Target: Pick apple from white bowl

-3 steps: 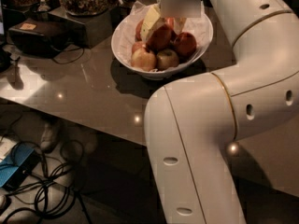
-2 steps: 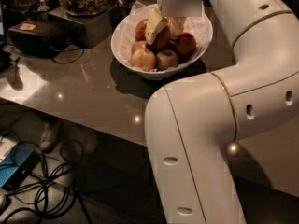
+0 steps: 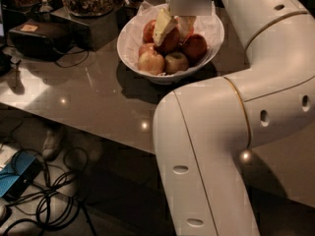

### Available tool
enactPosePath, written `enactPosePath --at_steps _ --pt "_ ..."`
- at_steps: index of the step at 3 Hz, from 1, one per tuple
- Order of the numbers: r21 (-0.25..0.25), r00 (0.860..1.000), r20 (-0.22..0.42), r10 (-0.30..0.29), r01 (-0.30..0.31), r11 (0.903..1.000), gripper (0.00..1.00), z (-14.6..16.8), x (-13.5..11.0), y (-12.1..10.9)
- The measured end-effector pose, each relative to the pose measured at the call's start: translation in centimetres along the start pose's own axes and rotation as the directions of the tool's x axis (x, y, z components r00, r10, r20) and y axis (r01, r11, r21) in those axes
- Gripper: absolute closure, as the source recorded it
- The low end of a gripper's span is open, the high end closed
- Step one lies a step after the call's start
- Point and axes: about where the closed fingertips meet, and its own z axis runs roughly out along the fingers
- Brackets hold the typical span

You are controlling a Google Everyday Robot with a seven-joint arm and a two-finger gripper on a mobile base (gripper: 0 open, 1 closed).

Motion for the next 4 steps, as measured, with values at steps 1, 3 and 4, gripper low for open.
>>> enactPosePath --at_steps 1,3,4 --pt "0.000 1.000 0.000 0.000 0.000 1.0000 1.00 0.0 0.0 0.0" --pt "0.007 0.978 0.192 -0.077 0.077 0.9970 1.00 -3.1 -2.2 -0.4" --pt "-0.015 0.969 0.219 -0.111 0.117 0.9930 1.00 -3.1 -2.0 -0.1"
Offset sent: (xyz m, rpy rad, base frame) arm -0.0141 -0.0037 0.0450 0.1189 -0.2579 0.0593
